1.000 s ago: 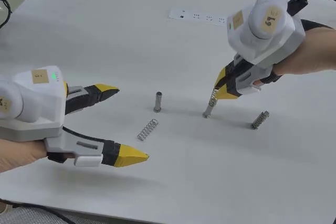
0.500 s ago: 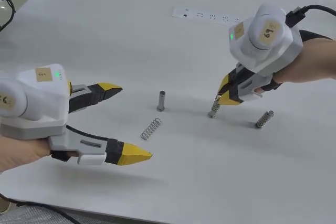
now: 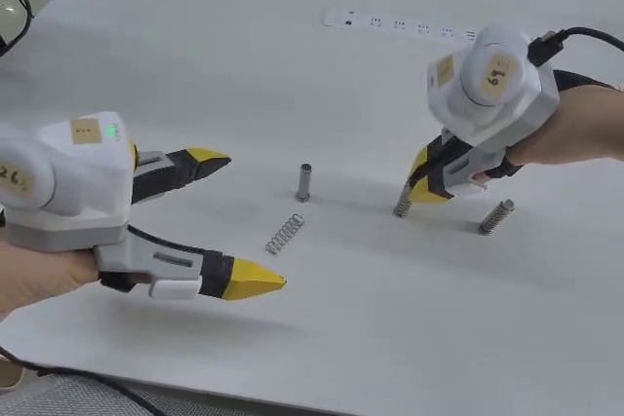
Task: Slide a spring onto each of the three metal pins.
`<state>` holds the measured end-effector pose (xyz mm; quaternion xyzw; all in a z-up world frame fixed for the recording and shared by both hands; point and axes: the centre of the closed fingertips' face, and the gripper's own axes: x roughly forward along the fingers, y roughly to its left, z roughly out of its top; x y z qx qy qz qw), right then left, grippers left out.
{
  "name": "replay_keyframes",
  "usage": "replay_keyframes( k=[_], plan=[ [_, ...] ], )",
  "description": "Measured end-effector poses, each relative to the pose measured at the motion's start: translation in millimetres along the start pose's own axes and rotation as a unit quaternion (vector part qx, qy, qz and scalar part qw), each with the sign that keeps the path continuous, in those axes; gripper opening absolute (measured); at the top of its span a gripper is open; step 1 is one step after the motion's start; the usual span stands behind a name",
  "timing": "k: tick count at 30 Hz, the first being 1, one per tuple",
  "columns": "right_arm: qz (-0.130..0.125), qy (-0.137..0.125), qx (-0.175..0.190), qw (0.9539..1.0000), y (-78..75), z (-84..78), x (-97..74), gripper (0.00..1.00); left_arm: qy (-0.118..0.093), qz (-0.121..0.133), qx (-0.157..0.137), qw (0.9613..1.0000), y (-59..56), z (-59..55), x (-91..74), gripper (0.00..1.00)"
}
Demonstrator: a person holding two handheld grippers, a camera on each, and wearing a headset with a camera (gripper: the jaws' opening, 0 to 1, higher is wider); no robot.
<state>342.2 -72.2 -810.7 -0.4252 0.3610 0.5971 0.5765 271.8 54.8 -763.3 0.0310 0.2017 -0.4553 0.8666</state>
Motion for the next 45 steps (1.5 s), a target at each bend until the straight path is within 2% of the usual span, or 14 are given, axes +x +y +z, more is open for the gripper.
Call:
replay_keyframes(
  k=[12,30,35,45],
  plan=[
    [0.002,-0.005,0.008,1.0,1.1,-0.3,0.5,0.08,0.0,-0.002,0.0,1.0,-1.2,1.0,0.8,0.9],
    [0.011,0.003,0.001,0.9999,1.3,-2.5,0.8,0.09,0.0,-0.006,0.001,1.0,-2.7,2.2,2.1,0.89],
    [0.013,0.005,-0.001,0.9999,1.8,-3.4,1.3,0.12,0.0,-0.006,0.0,1.0,-2.1,1.7,1.1,0.89],
    [0.005,-0.018,0.014,0.9997,-0.9,3.7,-4.6,0.17,0.0,-0.007,0.001,1.0,-2.9,2.4,1.7,0.89]
  ],
)
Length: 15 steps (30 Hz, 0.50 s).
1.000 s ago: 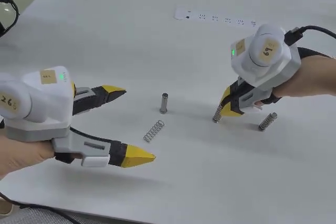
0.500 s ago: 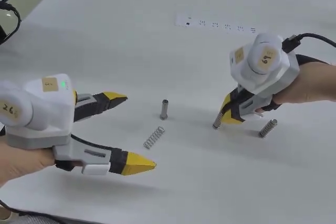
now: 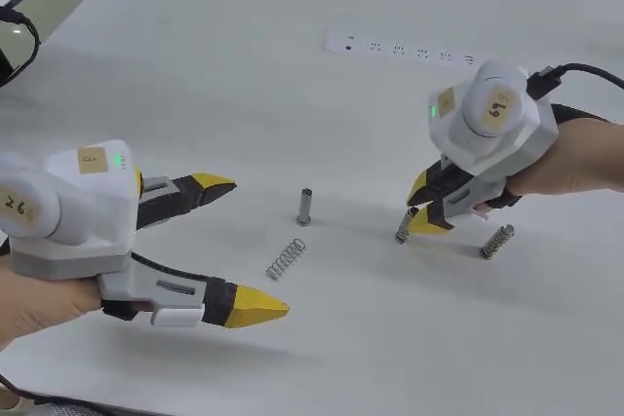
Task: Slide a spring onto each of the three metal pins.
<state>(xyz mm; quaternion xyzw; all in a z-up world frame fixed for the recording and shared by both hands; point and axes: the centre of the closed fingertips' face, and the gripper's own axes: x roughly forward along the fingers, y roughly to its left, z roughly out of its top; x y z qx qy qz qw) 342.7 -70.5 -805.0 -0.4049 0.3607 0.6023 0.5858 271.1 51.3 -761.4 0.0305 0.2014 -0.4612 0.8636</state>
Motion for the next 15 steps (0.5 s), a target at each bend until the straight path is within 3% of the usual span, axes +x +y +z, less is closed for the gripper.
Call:
replay_keyframes(
  k=[15],
  plan=[
    [-0.029,-0.055,0.025,0.9977,-0.2,13.0,-15.5,0.23,-0.002,0.001,0.0,1.0,-0.7,2.4,-0.4,0.89]
  ],
)
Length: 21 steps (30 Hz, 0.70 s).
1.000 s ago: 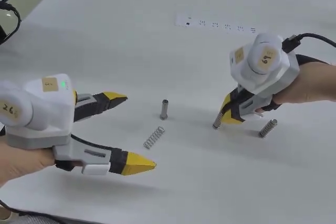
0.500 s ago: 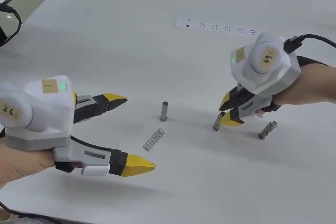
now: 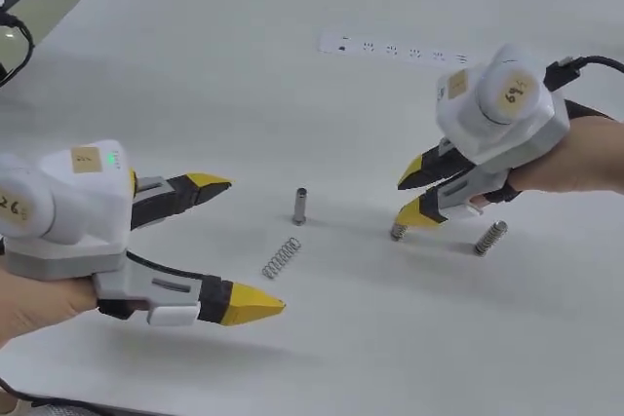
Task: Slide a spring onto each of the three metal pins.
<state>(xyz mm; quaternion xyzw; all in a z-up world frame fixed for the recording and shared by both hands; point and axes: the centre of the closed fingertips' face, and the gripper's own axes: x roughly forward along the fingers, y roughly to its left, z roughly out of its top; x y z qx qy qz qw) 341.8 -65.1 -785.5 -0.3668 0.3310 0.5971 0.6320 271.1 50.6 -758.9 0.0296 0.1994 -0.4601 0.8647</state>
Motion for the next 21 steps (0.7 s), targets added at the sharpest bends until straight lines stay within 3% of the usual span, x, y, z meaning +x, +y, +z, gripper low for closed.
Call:
replay_keyframes(
  k=[9,21],
  plan=[
    [-0.037,-0.064,0.043,0.9963,0.5,12.2,-19.4,0.24,-0.003,0.004,-0.002,1.0,0.5,2.4,-0.6,0.89],
    [-0.062,-0.096,0.063,0.9915,9.3,12.0,-36.4,0.24,-0.008,0.006,0.0,1.0,0.3,6.7,0.9,0.88]
  ],
)
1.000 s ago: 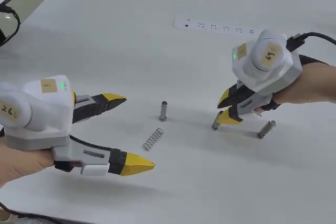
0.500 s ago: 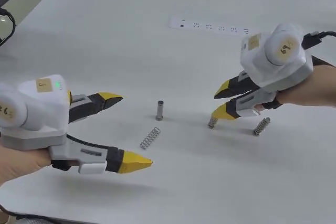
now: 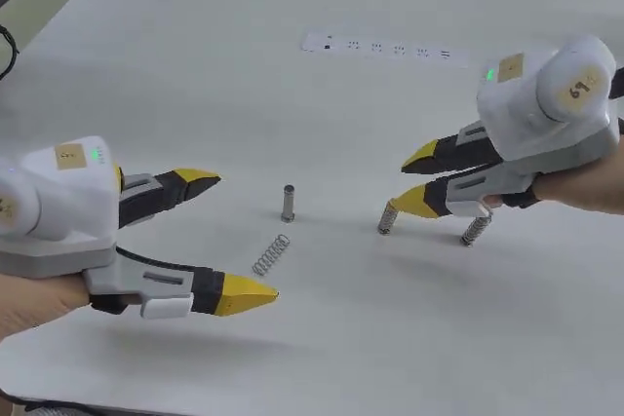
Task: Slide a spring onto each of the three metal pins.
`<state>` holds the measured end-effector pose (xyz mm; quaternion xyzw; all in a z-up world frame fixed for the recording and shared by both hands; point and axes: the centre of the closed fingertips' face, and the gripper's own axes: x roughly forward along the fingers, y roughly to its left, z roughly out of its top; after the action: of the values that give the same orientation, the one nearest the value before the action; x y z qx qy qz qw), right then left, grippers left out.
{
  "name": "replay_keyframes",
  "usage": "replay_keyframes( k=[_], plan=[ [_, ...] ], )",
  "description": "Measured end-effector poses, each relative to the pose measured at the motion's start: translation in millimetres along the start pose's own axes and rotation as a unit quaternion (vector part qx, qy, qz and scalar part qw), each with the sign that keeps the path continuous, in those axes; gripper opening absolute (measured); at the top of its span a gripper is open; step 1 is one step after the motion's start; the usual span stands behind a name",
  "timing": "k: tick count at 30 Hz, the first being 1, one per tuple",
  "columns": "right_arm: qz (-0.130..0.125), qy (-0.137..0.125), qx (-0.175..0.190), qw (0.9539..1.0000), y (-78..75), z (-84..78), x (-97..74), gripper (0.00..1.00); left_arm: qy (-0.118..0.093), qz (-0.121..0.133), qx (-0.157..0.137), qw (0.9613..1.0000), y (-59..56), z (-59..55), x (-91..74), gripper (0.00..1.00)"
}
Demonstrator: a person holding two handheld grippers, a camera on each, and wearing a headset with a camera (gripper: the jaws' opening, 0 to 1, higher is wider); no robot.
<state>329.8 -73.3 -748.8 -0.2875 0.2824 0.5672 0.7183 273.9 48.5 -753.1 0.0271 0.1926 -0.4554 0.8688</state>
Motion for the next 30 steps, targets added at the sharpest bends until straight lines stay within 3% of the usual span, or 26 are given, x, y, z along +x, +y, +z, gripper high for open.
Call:
replay_keyframes(
  k=[19,30],
  plan=[
    [-0.03,-0.038,0.032,0.9983,12.2,0.4,-22.4,0.22,-0.002,-0.001,0.007,1.0,-2.6,5.3,-0.9,0.88],
    [-0.032,-0.036,0.044,0.9979,21.0,-7.8,-26.2,0.22,-0.002,-0.006,0.011,0.9999,-4.0,8.0,0.2,0.88]
  ],
)
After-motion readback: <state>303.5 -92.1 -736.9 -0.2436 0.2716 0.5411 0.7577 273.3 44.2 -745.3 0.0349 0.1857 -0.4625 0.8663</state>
